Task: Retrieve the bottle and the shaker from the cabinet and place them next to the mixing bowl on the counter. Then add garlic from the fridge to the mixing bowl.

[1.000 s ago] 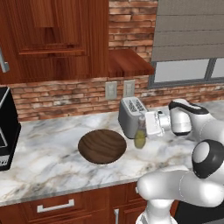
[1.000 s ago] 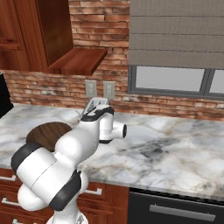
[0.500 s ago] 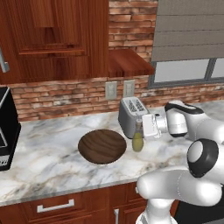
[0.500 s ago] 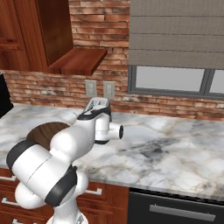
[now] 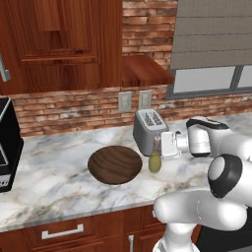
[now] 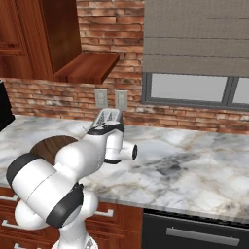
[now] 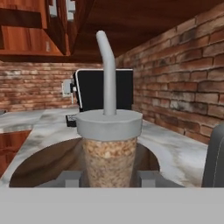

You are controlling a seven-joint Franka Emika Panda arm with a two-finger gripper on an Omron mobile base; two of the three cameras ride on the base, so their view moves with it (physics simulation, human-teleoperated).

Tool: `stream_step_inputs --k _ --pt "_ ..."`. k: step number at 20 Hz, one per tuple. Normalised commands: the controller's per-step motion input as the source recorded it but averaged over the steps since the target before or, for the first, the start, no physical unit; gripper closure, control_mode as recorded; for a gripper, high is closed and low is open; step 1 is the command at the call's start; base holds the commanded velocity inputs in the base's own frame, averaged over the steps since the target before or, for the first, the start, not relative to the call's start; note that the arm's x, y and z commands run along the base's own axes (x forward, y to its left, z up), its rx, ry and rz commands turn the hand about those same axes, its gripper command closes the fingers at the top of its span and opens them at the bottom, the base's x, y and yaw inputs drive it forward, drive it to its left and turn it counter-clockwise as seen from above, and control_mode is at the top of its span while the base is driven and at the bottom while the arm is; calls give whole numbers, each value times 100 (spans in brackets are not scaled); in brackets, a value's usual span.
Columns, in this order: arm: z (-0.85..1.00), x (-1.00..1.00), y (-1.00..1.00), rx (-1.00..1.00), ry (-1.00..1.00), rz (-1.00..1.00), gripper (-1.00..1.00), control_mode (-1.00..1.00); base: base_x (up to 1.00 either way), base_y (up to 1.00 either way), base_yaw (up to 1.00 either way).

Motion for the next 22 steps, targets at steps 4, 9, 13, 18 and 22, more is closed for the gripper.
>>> stream_step_inputs --k 4,9,13,18,22 --pt "-32 0 0 5 -7 -3 100 -100 0 0 0" --pt "-31 0 0 1 -5 -2 100 -100 0 0 0" --pt "-17 0 0 0 -3 0 100 -100 0 0 0" --pt "-8 0 0 0 0 0 100 -100 0 0 0" --pt "-21 0 0 0 0 0 100 -100 0 0 0"
